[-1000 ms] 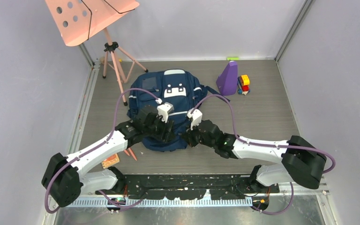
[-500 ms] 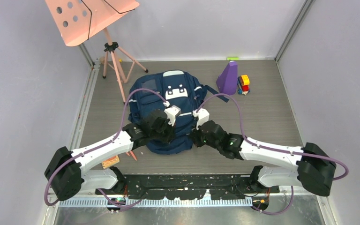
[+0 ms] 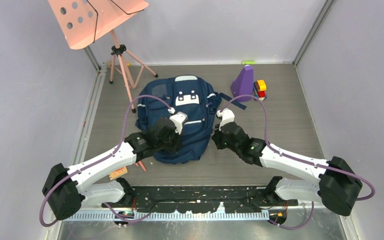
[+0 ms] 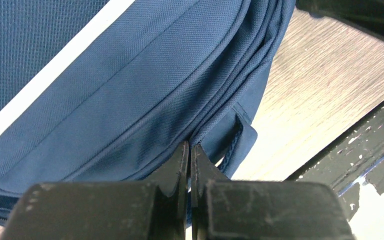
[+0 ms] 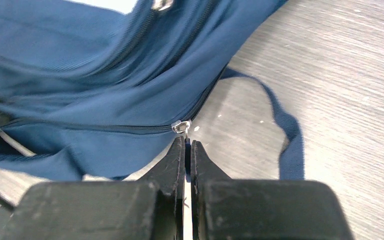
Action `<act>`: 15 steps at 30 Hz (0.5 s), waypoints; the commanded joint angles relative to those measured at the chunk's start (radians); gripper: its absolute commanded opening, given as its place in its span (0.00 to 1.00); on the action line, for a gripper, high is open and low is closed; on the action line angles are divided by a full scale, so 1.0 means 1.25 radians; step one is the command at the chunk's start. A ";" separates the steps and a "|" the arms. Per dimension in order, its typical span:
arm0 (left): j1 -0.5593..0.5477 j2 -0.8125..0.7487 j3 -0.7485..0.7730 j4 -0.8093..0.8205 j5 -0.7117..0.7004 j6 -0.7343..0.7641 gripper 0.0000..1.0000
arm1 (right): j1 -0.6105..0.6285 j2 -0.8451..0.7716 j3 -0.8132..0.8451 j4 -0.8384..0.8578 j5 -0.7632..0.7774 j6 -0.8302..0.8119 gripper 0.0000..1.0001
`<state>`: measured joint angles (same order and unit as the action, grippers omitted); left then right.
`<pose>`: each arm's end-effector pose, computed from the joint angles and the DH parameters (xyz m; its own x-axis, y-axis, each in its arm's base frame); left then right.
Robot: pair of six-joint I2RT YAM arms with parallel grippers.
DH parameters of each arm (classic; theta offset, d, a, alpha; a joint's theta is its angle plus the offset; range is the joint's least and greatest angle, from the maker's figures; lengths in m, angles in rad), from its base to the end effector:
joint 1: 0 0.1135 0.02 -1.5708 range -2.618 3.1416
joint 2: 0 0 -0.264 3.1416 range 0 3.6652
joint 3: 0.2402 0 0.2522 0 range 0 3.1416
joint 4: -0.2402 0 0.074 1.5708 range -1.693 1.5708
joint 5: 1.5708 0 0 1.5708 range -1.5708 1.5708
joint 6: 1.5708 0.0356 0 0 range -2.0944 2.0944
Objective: Pack the student bag
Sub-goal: Zip the student bag at the center of the board.
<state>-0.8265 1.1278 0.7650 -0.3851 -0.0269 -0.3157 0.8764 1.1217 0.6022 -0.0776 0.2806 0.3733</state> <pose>0.1616 -0.1740 0.2466 -0.6621 0.2608 -0.7026 0.5432 0.8128 -0.2102 0.1594 0.1760 0.2210 -0.5509 -0.1139 -0.8268 -0.4198 0.8940 0.1566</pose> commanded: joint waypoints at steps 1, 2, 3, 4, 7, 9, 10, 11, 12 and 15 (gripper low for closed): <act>0.016 -0.046 0.015 -0.164 -0.103 -0.016 0.00 | -0.083 0.051 0.010 0.034 0.079 -0.037 0.01; 0.015 -0.050 0.015 -0.174 -0.105 -0.024 0.00 | -0.106 0.063 0.014 0.046 0.071 -0.040 0.01; 0.016 -0.050 0.016 -0.183 -0.110 -0.031 0.00 | -0.117 0.085 0.021 0.068 0.055 -0.044 0.01; 0.016 -0.053 0.016 -0.191 -0.114 -0.039 0.00 | -0.139 0.106 0.025 0.081 0.046 -0.045 0.01; 0.016 -0.062 0.009 -0.202 -0.124 -0.059 0.00 | -0.176 0.143 0.046 0.124 0.006 -0.056 0.01; 0.016 -0.070 0.005 -0.203 -0.120 -0.067 0.00 | -0.190 0.162 0.063 0.128 -0.022 -0.063 0.01; 0.016 -0.074 0.005 -0.198 -0.113 -0.067 0.00 | -0.193 0.168 0.069 0.126 -0.047 -0.069 0.01; 0.016 -0.077 0.007 -0.190 -0.098 -0.063 0.00 | -0.194 0.171 0.077 0.126 -0.061 -0.072 0.01; 0.016 -0.079 0.011 -0.174 -0.082 -0.055 0.00 | -0.194 0.171 0.079 0.125 -0.086 -0.073 0.01; 0.015 -0.074 0.039 -0.139 -0.026 -0.034 0.18 | -0.194 0.169 0.077 0.122 -0.117 -0.074 0.01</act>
<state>-0.8215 1.0588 0.7650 -0.5159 -0.0799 -0.3855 0.6601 1.3422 0.6567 0.0486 0.1261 0.3206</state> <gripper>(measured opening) 0.081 0.058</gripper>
